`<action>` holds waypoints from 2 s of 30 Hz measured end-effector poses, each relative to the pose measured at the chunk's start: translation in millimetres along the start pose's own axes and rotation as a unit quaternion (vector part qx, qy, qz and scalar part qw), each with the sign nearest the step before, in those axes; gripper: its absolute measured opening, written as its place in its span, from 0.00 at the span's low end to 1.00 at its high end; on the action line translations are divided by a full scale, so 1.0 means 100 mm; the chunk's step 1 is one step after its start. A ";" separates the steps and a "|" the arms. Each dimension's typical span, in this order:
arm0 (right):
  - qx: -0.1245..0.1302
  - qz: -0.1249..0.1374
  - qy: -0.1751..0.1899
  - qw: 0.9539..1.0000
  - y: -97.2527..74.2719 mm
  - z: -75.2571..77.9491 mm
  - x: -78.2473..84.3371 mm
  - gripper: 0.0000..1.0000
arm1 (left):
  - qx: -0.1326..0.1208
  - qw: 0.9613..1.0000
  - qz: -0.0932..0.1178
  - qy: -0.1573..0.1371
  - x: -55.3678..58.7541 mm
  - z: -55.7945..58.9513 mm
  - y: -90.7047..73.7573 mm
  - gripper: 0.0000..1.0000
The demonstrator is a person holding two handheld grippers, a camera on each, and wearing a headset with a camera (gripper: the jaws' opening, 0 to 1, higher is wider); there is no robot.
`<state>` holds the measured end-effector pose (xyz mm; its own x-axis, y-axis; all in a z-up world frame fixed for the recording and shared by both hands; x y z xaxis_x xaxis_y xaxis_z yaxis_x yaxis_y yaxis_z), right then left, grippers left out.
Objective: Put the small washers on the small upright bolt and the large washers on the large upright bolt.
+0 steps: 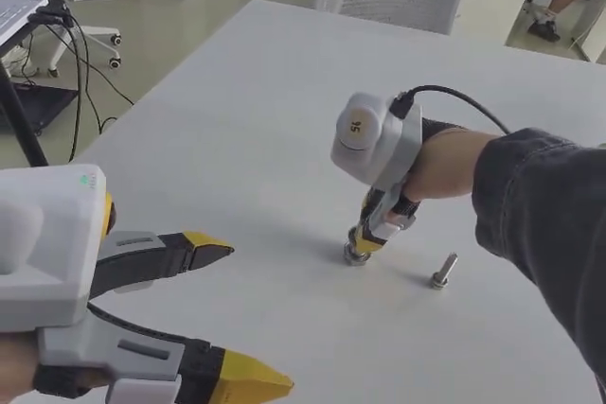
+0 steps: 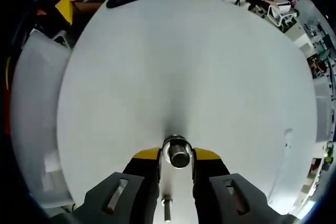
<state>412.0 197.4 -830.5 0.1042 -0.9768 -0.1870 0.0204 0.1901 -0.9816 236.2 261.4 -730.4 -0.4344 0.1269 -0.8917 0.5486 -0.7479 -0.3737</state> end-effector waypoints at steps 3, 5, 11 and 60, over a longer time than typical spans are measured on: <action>-0.002 -0.001 0.001 1.000 0.04 0.00 0.02 0.23 | 0.000 1.000 -0.001 -0.001 0.01 -0.01 0.00 0.87; -0.003 -0.002 0.001 1.000 0.06 0.01 0.03 0.23 | -0.001 1.000 -0.002 -0.002 0.01 -0.01 0.00 0.87; -0.005 -0.003 0.003 1.000 0.12 0.03 0.05 0.23 | 0.000 1.000 -0.002 -0.004 0.02 -0.01 0.01 0.87; 0.005 0.021 0.028 0.999 -0.02 0.04 0.10 0.34 | 0.009 1.000 -0.005 0.001 0.01 -0.01 0.05 0.87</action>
<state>416.7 187.5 -830.6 0.0490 -0.9718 -0.2306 0.0280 0.2322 -0.9723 239.4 258.7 -733.8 -0.4389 0.1353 -0.8883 0.5313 -0.7582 -0.3779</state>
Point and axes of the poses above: the centre of the closed fingertips' face, and the gripper's own axes: y roughly forward along the fingers, z roughly to its right, x roughly out of its underside, the point moved 1 cm from there along -y, roughly backward along the fingers, and after that the axes turned 2 degrees about -x, right-handed, at the moved point
